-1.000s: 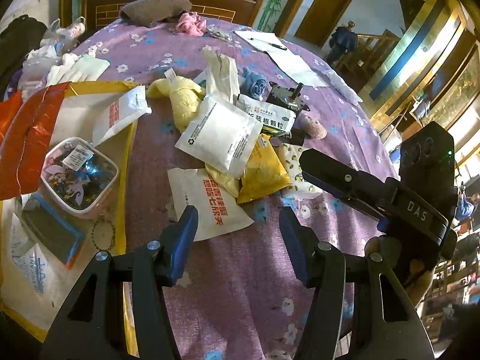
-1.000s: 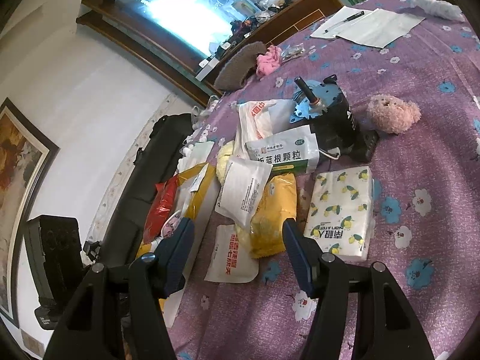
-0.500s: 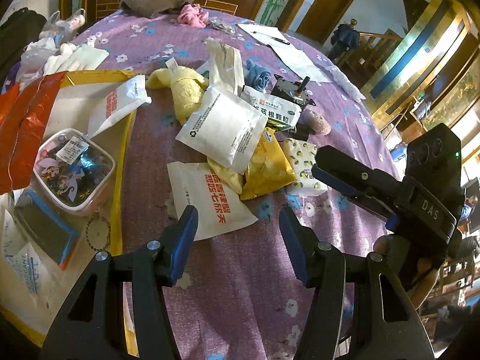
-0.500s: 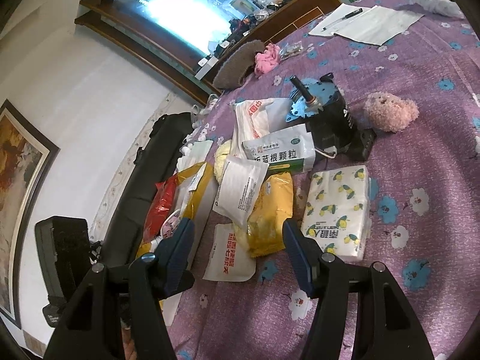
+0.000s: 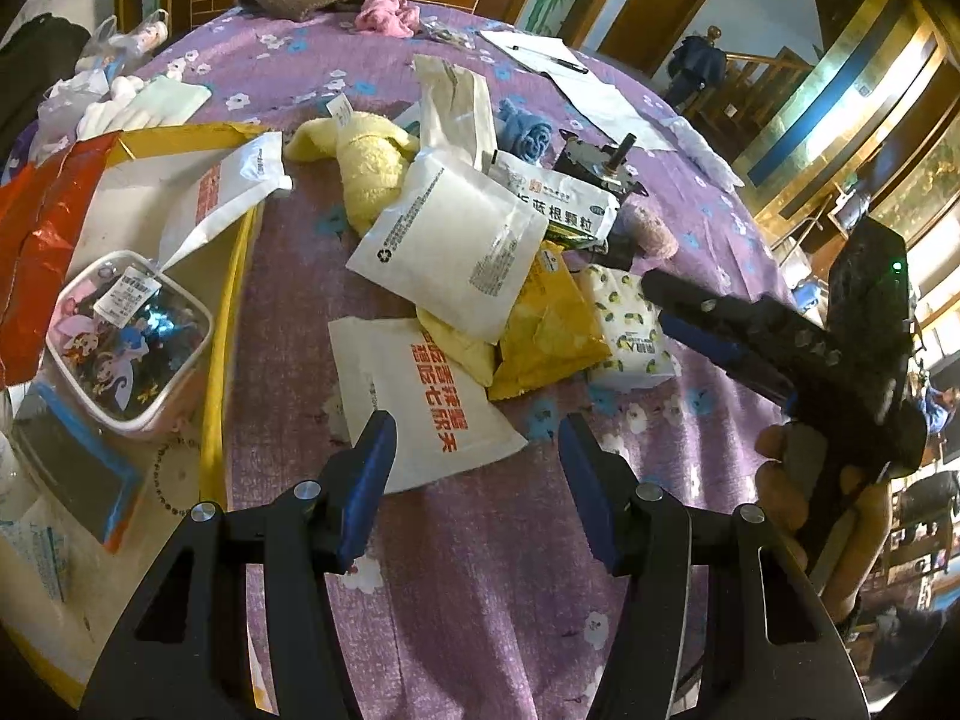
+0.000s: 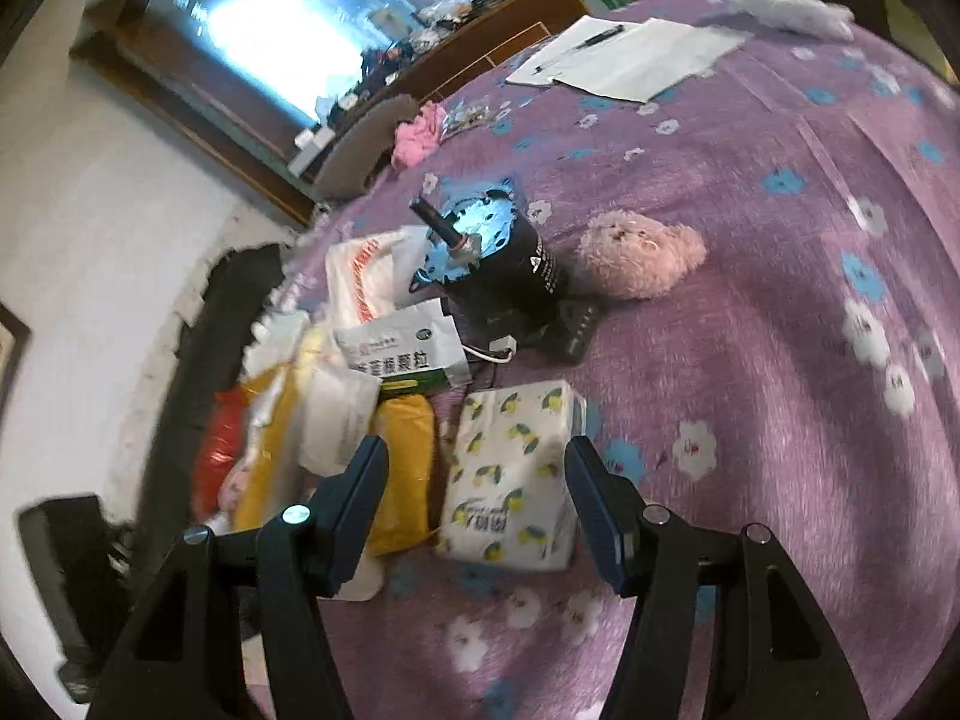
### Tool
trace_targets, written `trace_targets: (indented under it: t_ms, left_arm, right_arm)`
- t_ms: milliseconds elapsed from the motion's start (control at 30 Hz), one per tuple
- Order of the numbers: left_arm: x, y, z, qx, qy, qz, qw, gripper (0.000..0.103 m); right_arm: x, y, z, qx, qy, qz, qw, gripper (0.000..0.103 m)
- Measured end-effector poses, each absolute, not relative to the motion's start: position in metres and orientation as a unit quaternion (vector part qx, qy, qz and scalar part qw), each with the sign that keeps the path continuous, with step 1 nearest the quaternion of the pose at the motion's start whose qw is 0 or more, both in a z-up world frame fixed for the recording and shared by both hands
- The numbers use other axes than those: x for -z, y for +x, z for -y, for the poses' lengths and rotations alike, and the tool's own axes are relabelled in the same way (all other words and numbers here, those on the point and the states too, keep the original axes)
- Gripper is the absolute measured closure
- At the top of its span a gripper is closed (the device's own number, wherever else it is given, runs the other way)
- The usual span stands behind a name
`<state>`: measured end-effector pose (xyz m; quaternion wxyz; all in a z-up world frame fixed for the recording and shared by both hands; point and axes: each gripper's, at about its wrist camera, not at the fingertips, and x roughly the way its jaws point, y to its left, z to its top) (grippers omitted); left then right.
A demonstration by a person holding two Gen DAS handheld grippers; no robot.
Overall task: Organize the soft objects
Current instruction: 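Grasp the lemon-printed tissue pack with the right gripper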
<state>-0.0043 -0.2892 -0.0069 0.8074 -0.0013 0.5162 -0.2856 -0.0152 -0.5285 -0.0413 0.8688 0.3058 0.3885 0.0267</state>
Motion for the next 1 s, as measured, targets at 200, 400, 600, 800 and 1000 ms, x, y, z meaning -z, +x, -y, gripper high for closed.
trace_targets:
  t_ms: [200,400,600,800,1000]
  left_arm:
    - [-0.003,0.017,0.302,0.279,0.012,-0.502,0.818,0.046]
    - [-0.002,0.051,0.316,0.225,0.038,-0.501,0.835,0.046]
    - [0.007,0.077,0.323,0.231,0.043,-0.508,0.829,0.044]
    - [0.011,0.070,0.327,0.267,0.017,-0.509,0.818,0.049]
    - [-0.002,0.055,0.310,0.256,-0.007,-0.484,0.837,0.082]
  right_arm:
    - [0.051,-0.008,0.518,-0.004,0.262,-0.391,0.882,0.043]
    - [0.048,-0.007,0.501,0.025,0.194,-0.394,0.898,0.047]
    - [0.047,-0.004,0.502,0.027,0.186,-0.395,0.899,0.048]
    - [0.046,-0.005,0.501,0.029,0.187,-0.393,0.900,0.052]
    - [0.046,-0.006,0.502,0.029,0.190,-0.389,0.901,0.056]
